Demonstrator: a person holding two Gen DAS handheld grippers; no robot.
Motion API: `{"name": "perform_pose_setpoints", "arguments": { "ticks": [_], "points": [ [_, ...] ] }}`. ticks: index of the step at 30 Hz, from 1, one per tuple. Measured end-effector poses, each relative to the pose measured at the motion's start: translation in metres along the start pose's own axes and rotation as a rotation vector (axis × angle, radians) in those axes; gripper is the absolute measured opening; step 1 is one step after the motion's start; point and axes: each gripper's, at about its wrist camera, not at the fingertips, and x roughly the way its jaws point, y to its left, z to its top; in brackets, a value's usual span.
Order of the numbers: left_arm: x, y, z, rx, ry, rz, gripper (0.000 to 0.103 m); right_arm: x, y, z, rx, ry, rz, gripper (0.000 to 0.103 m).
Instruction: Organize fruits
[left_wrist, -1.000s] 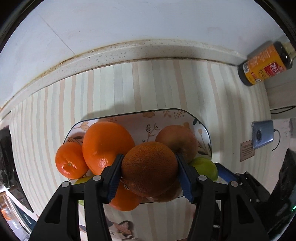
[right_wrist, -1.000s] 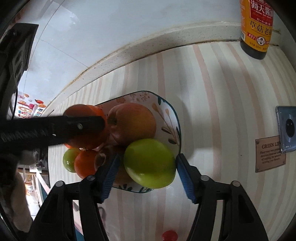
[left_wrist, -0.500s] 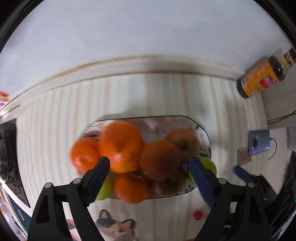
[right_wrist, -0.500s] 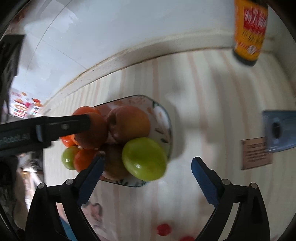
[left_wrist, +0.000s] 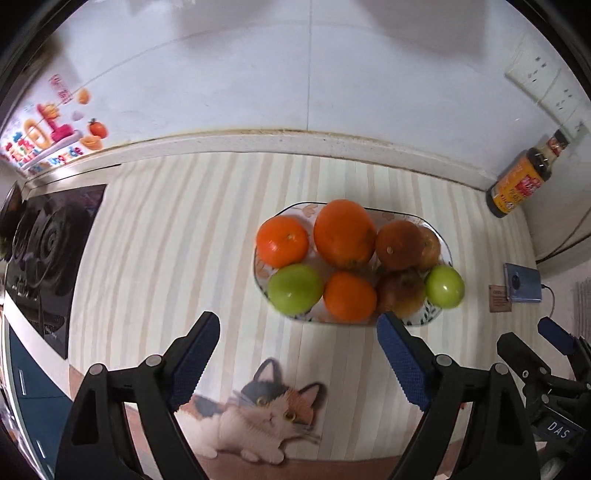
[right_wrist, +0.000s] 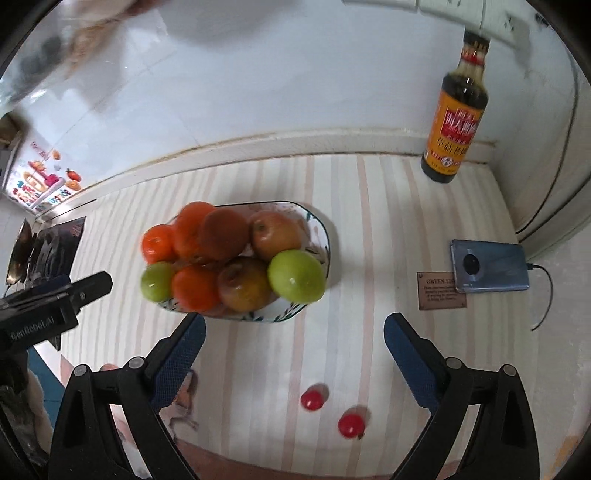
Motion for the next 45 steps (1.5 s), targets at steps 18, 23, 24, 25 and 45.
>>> {"name": "perform_pose_setpoints", "arguments": {
  "ticks": [18,23,24,25,45],
  "points": [
    [-0.135,0.004,-0.063,0.120,-0.195,-0.084,0.087,-0.152,0.037,-0.063,-0.014,-0.156,-0.016,0.099],
    [-0.152,0.005,-0.072,0.133,-0.215,-0.087,0.087,-0.185,0.044,-0.072,-0.009,-0.197,-0.009,0.099],
    [-0.155,0.004,-0.074,0.138,-0.219,-0.083,0.087,-0.188,0.045,-0.073,-0.012,-0.201,-0.011,0.099],
    [-0.156,0.004,-0.075,0.140,-0.219,-0.082,0.087,-0.193,0.047,-0.074,-0.016,-0.206,-0.011,0.099],
    [-0.176,0.016,-0.068,0.102,-0.267,-0.089,0.088,-0.198,0.049,-0.071,0.007,-0.213,0.022,0.099]
  ]
}}
